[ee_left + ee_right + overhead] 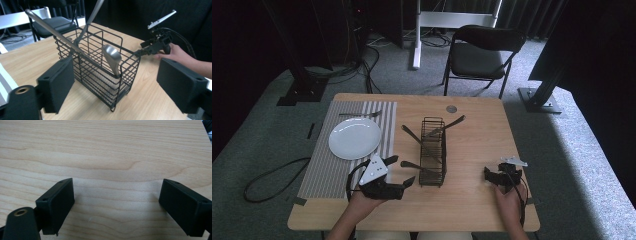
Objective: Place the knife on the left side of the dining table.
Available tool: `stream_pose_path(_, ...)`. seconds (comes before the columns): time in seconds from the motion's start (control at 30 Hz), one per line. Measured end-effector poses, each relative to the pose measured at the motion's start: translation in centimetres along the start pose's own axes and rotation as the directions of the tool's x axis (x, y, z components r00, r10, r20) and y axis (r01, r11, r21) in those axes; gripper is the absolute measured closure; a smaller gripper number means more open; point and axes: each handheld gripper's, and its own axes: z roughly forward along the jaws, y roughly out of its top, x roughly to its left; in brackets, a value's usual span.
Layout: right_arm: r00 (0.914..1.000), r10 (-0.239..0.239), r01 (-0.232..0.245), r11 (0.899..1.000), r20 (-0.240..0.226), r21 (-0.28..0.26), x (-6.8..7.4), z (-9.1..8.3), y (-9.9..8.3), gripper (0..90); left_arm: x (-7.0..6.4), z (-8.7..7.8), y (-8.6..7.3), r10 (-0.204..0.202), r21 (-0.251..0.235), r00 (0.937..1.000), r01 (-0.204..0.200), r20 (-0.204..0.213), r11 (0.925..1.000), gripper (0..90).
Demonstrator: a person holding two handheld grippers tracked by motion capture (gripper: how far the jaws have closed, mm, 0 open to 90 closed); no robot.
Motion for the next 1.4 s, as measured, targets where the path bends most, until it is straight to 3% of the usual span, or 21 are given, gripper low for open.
stream_pose_path(0.07,1.0,0.0,0.0,1.0,0.0,0.0,0.0,0.0,0.0,12.0,-0.2,0.2,0.0,-0.002,-0.017,0.9998,0.002,-0.017,0.9999,27.0)
stream_pose_path(0.13,1.0,0.0,0.0,1.0,0.0,0.0,0.0,0.0,0.0,12.0,-0.2,0.1,-0.3,0.004,-0.055,0.9997,-0.005,-0.024,0.9985,40.3)
stream_pose_path(0.23,1.0,0.0,0.0,1.0,0.0,0.0,0.0,0.0,0.0,12.0,0.1,0.0,-0.6,-0.02,-0.092,0.9995,0.017,-0.026,0.9956,55.8)
stream_pose_path(0.3,1.0,0.0,0.0,1.0,0.0,0.0,0.0,0.0,0.0,12.0,0.4,0.0,-0.7,-0.046,-0.096,0.999,0.045,-0.001,0.9943,63.0)
stream_pose_path(0.33,1.0,0.0,0.0,1.0,0.0,0.0,0.0,0.0,0.0,12.0,0.4,0.0,-0.7,-0.049,-0.102,0.9987,0.047,-0.012,0.9937,64.7)
stream_pose_path(0.43,1.0,0.0,0.0,1.0,0.0,0.0,0.0,0.0,0.0,12.0,0.6,-0.1,-0.7,-0.052,-0.118,0.9986,0.053,0.009,0.9916,75.7)
stream_pose_path(0.67,1.0,0.0,0.0,1.0,0.0,0.0,0.0,0.0,0.0,12.0,0.5,0.1,-0.4,-0.038,-0.132,0.9984,0.043,0.043,0.9904,82.6)
stream_pose_path(0.9,1.0,0.0,0.0,1.0,0.0,0.0,0.0,0.0,0.0,12.0,0.6,1.3,1.2,-0.028,-0.117,0.997,0.036,0.072,0.9925,83.2)
stream_pose_path(1.17,1.0,-0.001,0.001,1.0,0.0,0.0,0.0,0.0,0.0,12.0,0.9,4.2,3.4,-0.014,-0.162,0.9934,0.032,0.114,0.9862,83.4)
stream_pose_path(1.3,1.0,-0.001,0.001,1.0,0.0,0.0,0.0,0.0,0.0,12.0,0.6,5.7,4.3,0.029,-0.19,0.9916,-0.004,0.127,0.9818,83.4)
stream_pose_path(1.4,1.0,-0.001,0.001,1.0,0.0,0.0,0.0,0.0,0.0,12.1,0.5,6.0,4.4,0.038,-0.196,0.9908,-0.011,0.13,0.9805,83.5)
